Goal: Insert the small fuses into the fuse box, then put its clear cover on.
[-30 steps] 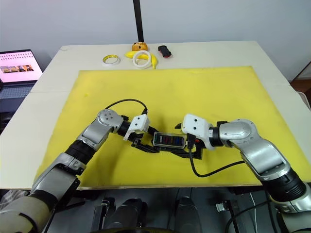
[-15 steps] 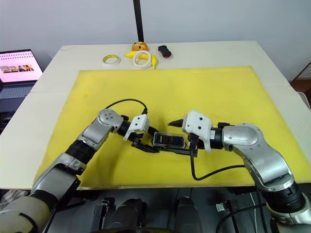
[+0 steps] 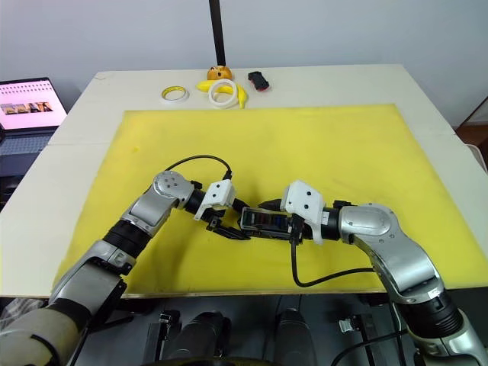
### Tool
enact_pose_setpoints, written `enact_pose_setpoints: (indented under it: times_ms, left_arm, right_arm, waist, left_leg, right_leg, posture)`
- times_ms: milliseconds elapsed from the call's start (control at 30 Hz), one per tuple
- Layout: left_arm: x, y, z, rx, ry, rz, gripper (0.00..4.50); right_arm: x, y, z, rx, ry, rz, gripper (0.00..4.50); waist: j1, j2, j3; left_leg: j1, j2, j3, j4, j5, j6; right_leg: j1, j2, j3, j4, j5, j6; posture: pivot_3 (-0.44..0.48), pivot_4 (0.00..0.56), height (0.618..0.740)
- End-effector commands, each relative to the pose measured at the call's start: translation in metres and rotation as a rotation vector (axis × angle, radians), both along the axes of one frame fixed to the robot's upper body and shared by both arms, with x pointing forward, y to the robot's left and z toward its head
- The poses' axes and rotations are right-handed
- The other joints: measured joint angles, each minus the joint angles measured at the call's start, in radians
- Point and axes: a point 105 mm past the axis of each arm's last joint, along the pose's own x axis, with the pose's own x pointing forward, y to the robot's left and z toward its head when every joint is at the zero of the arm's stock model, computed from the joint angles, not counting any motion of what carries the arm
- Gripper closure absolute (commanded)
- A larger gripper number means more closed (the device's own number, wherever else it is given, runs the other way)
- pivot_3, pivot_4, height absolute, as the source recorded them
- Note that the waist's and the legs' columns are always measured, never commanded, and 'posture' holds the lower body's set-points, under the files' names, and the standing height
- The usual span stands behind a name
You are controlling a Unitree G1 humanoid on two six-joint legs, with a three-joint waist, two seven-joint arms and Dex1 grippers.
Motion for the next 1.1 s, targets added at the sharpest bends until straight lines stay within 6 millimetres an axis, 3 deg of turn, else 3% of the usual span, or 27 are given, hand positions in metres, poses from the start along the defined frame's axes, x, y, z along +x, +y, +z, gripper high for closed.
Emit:
enact_pose_setpoints:
  times_ms: [33,500,867,1100]
  left_arm:
    - [0.004,0.0,0.008,-0.021,-0.038,0.026,1.97]
    - [0.004,-0.001,0.009,-0.023,-0.038,0.023,1.97]
    - [0.005,-0.001,0.011,-0.027,-0.044,0.031,1.97]
    - [0.0,-0.004,0.009,-0.035,-0.032,0.031,1.97]
  right_arm:
    - [-0.001,0.003,0.002,-0.006,-0.025,0.016,2.28]
    - [0.008,-0.01,-0.01,-0.032,0.139,-0.074,2.28]
    - [0.014,-0.029,-0.042,-0.153,0.296,-0.205,2.28]
    - [0.013,-0.025,-0.044,-0.161,0.324,-0.221,2.28]
  waist:
    - [0.0,0.0,0.0]
    - [0.0,0.0,0.0]
    - [0.0,0.0,0.0]
    - [0.0,0.0,-0.001]
  left_leg:
    - [0.0,0.0,0.0,0.0,0.0,0.0]
    - [0.0,0.0,0.0,0.0,0.0,0.0]
    - [0.002,0.0,-0.001,0.0,0.0,0.0]
    - [0.003,0.0,-0.001,0.0,0.0,0.0]
  right_leg:
    - [0.0,0.0,0.0,0.0,0.0,0.0]
    - [0.0,0.0,0.0,0.0,0.0,0.0]
    - [0.003,0.0,0.0,0.0,0.0,0.0]
    - [0.004,0.0,0.0,0.0,0.0,0.0]
  posture:
    - [0.0,0.15,0.74]
    - [0.0,0.15,0.74]
    - [0.0,0.15,0.74]
    - [0.0,0.15,0.74]
